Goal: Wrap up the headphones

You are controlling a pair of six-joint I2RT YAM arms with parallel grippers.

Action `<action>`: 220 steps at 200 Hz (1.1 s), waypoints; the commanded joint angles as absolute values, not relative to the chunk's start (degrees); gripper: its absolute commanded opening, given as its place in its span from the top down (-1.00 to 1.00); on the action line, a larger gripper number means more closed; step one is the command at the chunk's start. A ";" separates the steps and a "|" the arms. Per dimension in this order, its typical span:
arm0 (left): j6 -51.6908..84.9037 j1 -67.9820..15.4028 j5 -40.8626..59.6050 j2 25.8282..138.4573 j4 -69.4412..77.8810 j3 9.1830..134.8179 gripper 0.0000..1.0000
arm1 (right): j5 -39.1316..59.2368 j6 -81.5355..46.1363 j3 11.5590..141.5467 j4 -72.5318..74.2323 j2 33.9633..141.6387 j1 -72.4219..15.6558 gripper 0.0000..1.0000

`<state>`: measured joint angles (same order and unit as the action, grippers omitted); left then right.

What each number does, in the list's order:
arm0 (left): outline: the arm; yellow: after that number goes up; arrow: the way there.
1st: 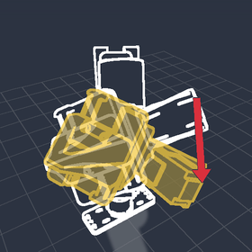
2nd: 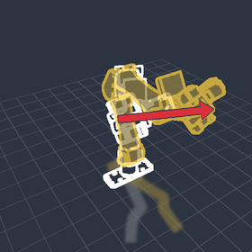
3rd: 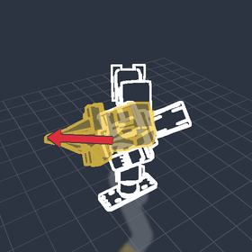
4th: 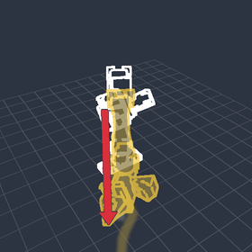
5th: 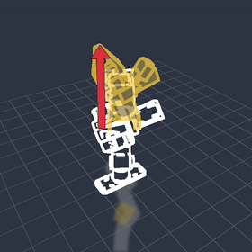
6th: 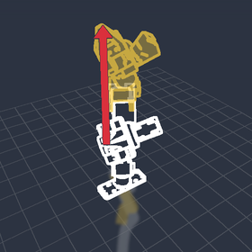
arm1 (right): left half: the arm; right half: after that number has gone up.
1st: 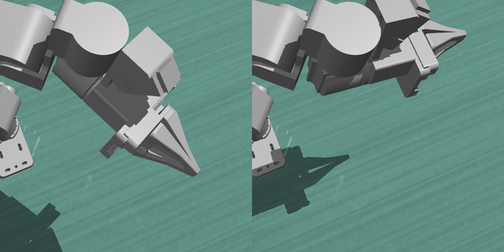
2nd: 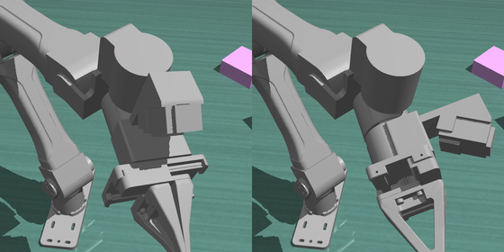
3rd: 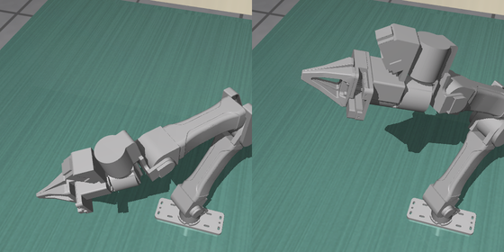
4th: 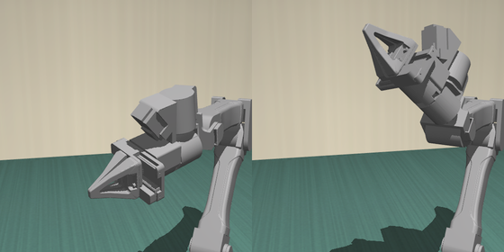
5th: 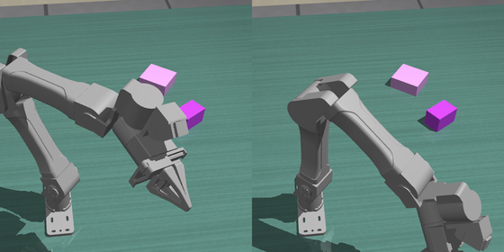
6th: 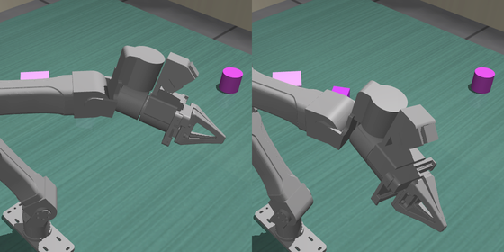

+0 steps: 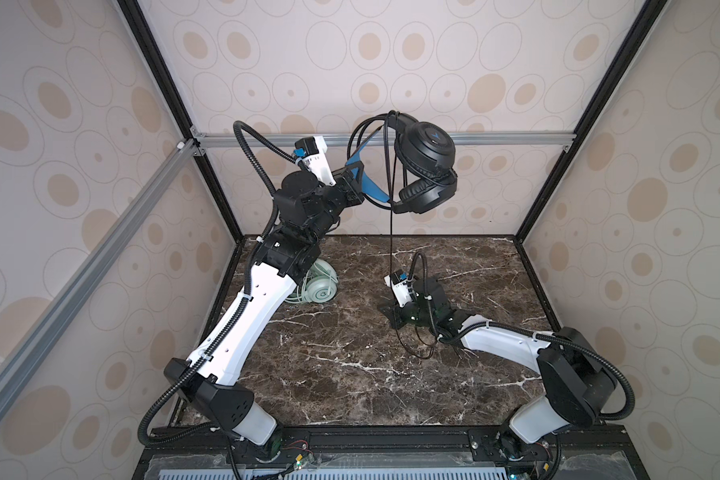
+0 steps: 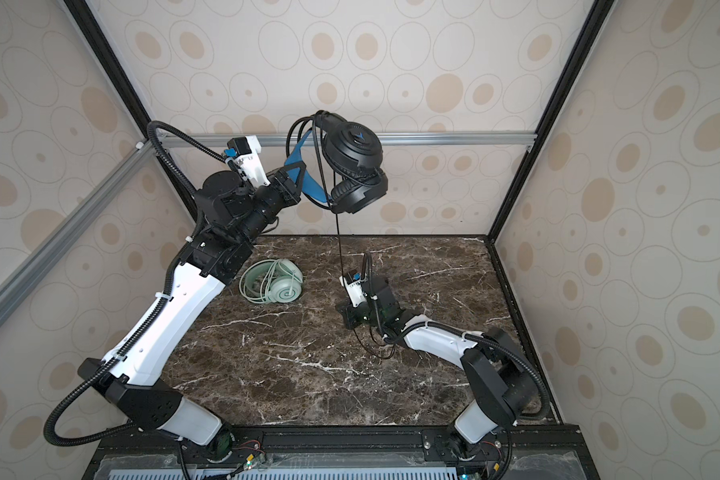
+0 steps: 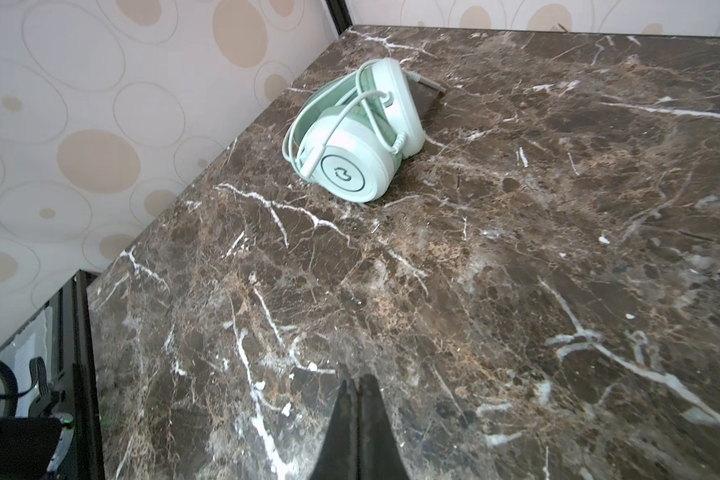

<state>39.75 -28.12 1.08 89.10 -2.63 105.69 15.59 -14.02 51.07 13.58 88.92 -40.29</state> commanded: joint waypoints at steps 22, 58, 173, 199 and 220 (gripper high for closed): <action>40.65 -25.64 -5.95 90.18 1.49 107.48 1.00 | 12.03 -10.03 50.27 7.10 86.22 -44.39 1.00; 35.29 -23.79 -8.44 91.74 -0.93 107.57 1.00 | 11.07 -8.65 51.00 4.10 84.67 -47.35 1.00; 18.78 -22.32 -17.25 98.01 -3.42 106.81 1.00 | 11.65 1.15 62.32 -15.43 77.92 -57.47 1.00; 15.16 -22.28 -18.18 98.61 -3.22 104.45 1.00 | 10.45 2.34 66.04 -18.02 75.88 -57.91 1.00; 12.31 -22.45 -18.71 98.14 -3.12 101.41 1.00 | 8.44 5.20 71.31 -22.44 75.88 -57.89 1.00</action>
